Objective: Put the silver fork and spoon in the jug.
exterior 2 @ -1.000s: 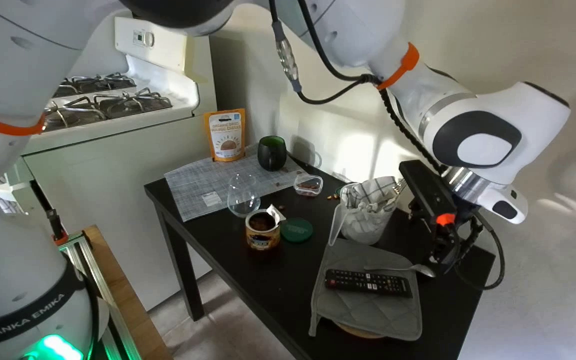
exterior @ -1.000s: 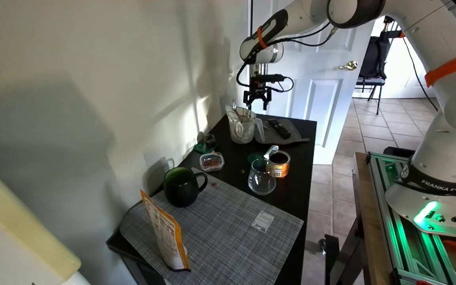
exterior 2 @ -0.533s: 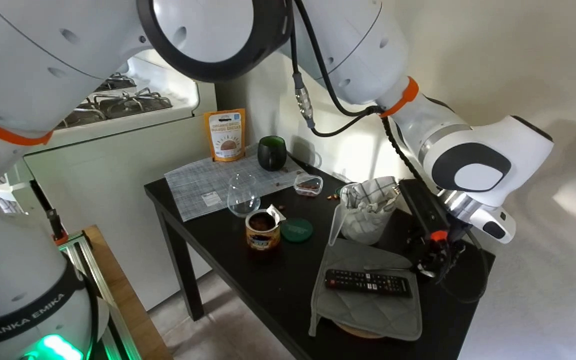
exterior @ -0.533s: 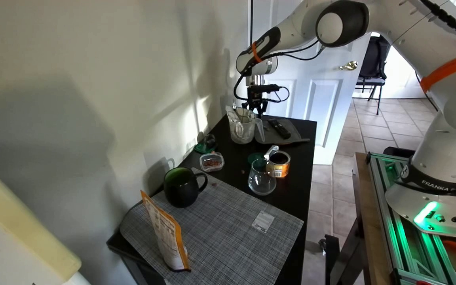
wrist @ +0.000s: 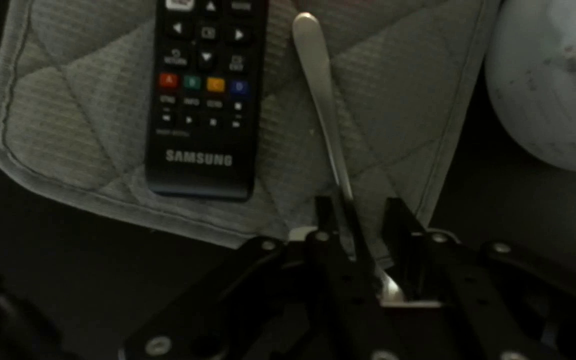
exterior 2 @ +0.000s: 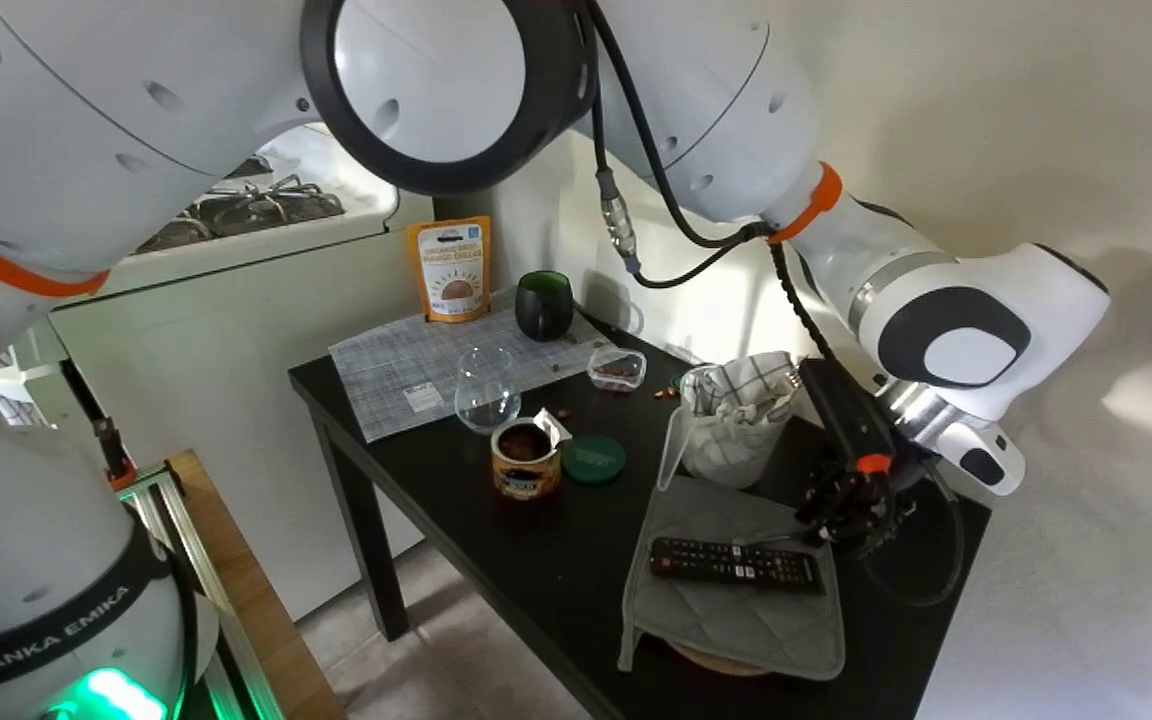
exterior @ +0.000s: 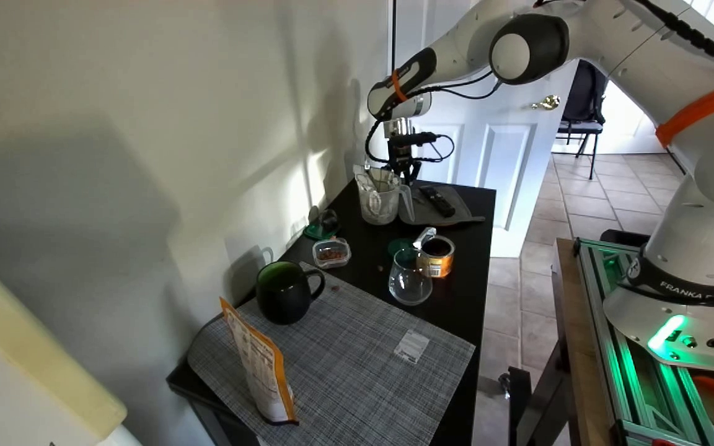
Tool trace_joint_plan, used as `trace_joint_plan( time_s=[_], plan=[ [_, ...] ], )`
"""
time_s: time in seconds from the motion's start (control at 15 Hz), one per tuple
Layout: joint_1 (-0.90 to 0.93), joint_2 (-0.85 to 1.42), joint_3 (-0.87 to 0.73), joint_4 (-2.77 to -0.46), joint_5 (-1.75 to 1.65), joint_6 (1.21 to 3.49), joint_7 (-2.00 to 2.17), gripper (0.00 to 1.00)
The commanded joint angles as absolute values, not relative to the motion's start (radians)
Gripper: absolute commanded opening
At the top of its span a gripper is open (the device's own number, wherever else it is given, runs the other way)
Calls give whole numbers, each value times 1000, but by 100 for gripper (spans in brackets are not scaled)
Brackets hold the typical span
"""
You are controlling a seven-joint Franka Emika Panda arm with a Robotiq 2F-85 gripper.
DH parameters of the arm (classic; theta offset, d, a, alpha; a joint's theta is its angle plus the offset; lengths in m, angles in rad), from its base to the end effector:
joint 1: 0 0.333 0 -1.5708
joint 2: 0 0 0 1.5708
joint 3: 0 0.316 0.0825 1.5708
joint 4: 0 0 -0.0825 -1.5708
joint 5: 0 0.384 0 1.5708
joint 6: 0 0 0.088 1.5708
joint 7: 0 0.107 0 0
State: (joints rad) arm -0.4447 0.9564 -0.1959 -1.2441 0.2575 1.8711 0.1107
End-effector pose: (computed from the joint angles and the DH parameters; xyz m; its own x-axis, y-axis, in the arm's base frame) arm 0.6037 -0.3858 0.1662 0.6572 -0.6868 -0.3104 -0.7261 -0.6874 -0.0165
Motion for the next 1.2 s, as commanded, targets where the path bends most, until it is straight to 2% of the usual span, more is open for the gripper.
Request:
trace_joint_plan(
  time_s=[0.0, 0.07, 0.13, 0.2, 0.33, 0.4, 0.67, 1.13],
  plan=[
    [-438, 1016, -215, -1153, 206, 1773, 178, 59],
    [-438, 1024, -216, -1142, 197, 1762, 184, 43],
    [-437, 1032, -217, -1127, 187, 1750, 191, 19],
    [-437, 1039, -217, -1117, 179, 1744, 197, 19],
    [-436, 1051, -218, -1098, 167, 1731, 209, 3],
    [-435, 1055, -217, -1089, 161, 1730, 212, 0],
    [-437, 1056, -213, -1077, 147, 1714, 207, 2],
    [-439, 779, -207, -1424, 147, 1982, -53, 2]
  ],
)
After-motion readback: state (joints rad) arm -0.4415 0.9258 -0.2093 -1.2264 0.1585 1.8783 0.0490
